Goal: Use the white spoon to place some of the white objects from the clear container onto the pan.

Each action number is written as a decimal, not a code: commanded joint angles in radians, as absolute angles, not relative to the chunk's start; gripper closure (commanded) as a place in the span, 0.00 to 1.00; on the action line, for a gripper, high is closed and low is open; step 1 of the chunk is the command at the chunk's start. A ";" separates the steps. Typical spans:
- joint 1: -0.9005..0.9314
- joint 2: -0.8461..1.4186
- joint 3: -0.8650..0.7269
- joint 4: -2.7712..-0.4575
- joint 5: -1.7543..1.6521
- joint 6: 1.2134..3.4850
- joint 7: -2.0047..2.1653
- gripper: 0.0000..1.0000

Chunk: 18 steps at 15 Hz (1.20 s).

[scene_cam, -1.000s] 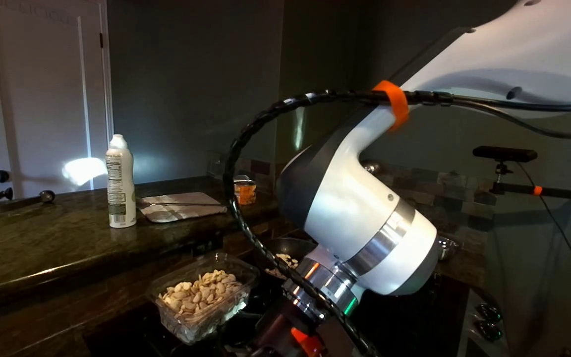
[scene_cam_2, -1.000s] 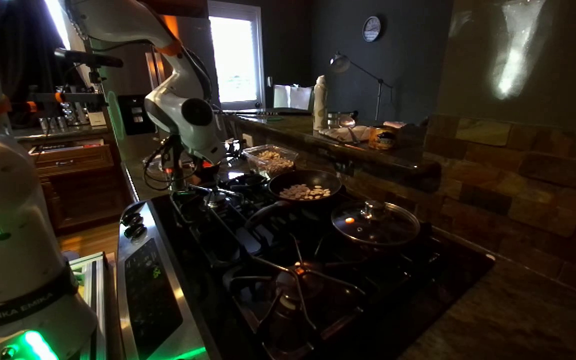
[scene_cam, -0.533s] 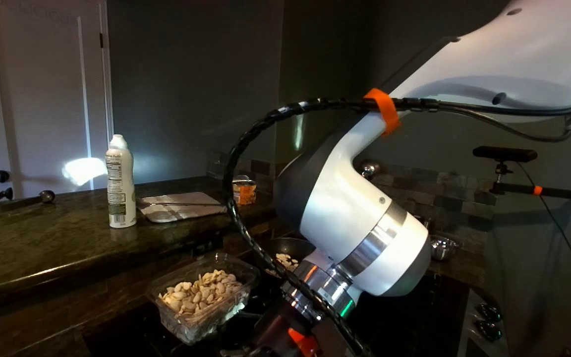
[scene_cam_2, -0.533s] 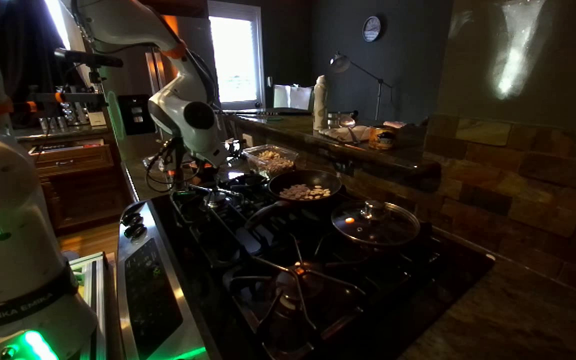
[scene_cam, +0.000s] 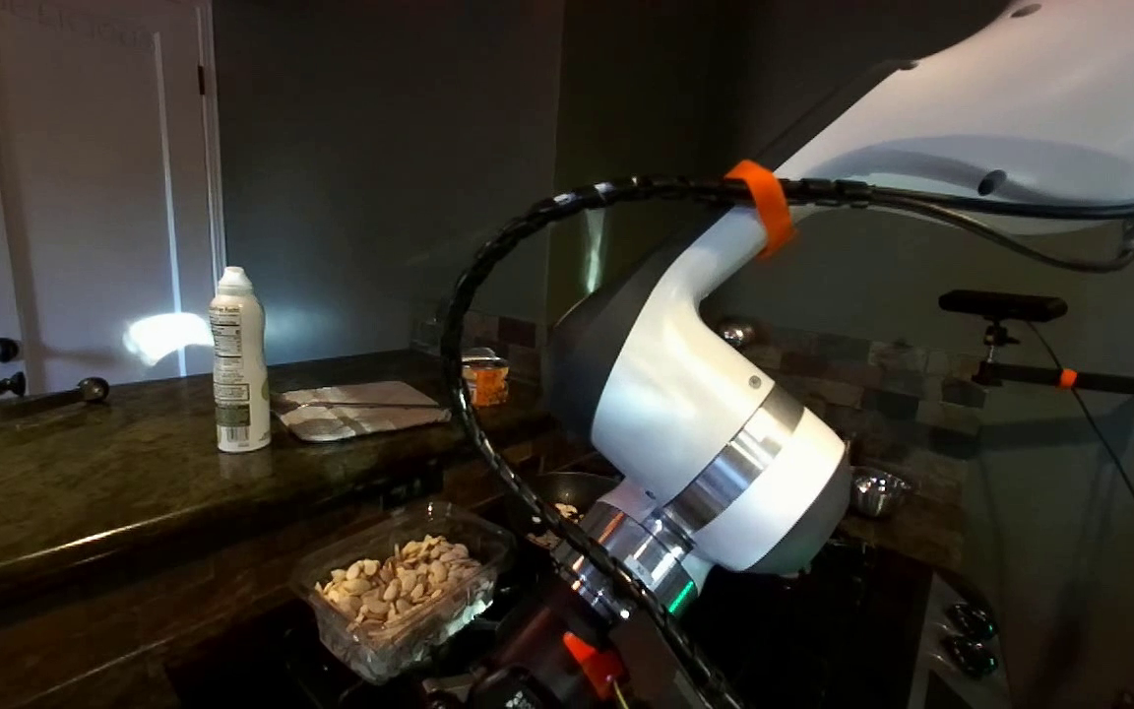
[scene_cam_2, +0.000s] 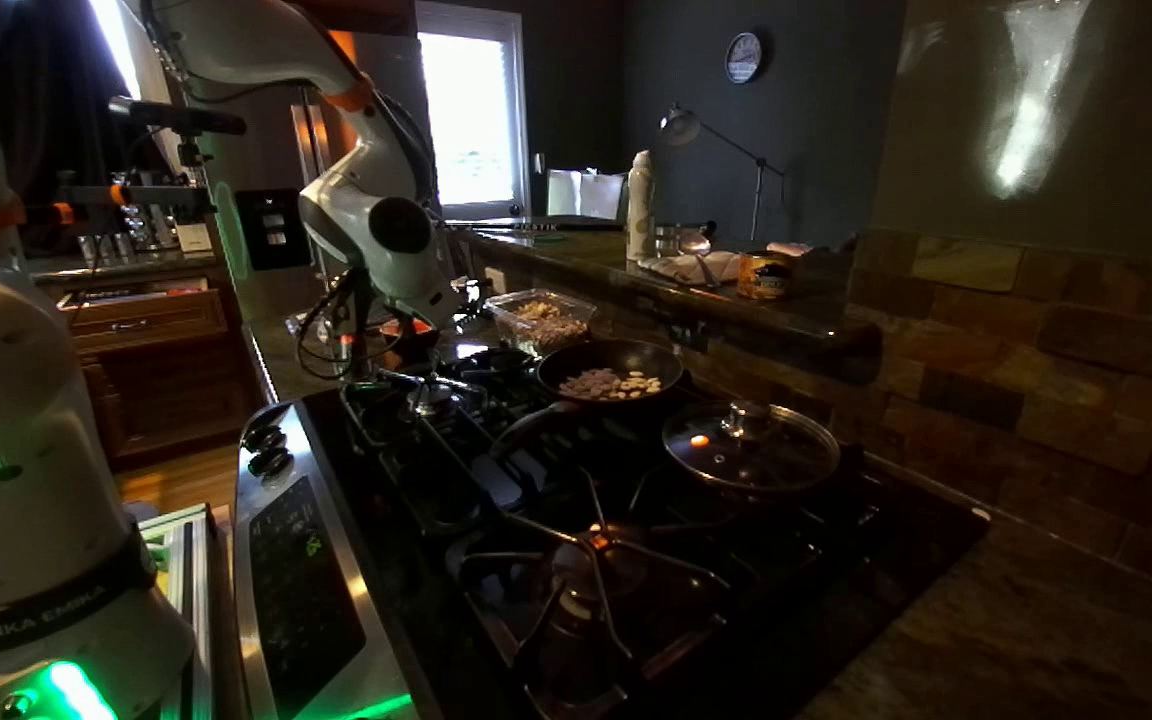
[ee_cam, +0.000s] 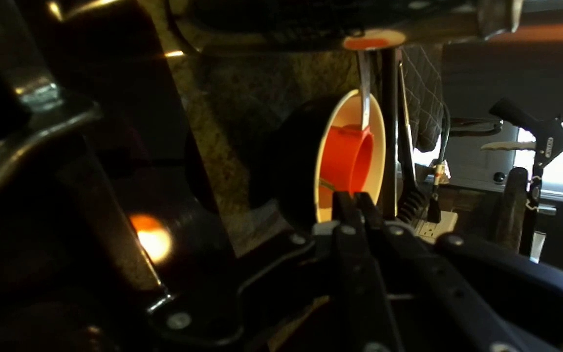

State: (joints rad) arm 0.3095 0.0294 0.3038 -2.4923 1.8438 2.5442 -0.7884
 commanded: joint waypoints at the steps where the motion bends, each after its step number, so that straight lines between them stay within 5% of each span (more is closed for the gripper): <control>1: 0.306 -0.036 0.298 -2.523 1.800 2.551 -0.751 0.99; 18: 0.210 -0.368 0.266 -2.597 1.570 2.680 -0.477 0.99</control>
